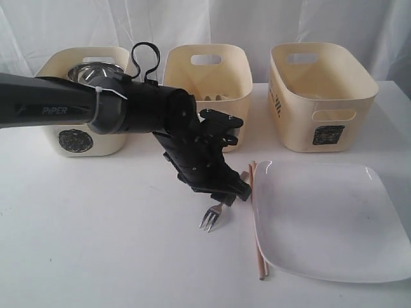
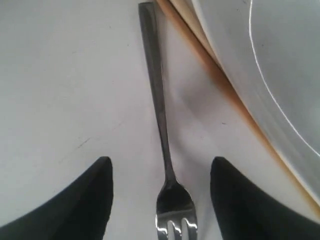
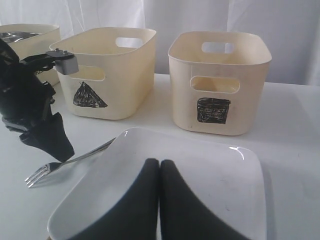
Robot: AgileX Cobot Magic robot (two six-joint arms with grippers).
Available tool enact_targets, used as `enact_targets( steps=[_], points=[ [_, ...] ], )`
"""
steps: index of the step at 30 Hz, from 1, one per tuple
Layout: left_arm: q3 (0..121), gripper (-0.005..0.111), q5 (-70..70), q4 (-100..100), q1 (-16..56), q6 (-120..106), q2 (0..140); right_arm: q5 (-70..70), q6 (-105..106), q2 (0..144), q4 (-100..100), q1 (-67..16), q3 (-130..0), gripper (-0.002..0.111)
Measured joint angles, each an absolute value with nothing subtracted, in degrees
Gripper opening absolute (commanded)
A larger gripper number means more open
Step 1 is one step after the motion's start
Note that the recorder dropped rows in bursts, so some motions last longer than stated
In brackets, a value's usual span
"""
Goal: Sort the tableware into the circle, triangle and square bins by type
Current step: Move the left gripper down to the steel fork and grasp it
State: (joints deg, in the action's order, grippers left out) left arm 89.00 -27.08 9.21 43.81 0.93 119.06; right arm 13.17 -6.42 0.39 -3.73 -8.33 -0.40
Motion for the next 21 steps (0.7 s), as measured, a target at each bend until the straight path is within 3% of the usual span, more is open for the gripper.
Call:
enact_targets(
  steps=[19,21],
  points=[
    [89.0,0.061,-26.86,9.21,44.44,1.01,121.39,13.17,-6.42,0.39,-3.73,-8.33,-0.4,0.0],
    [89.0,0.057,-26.86,9.21,44.44,1.01,121.49,13.17,-6.42,0.39,-3.73,-8.33,-0.4,0.0]
  ],
)
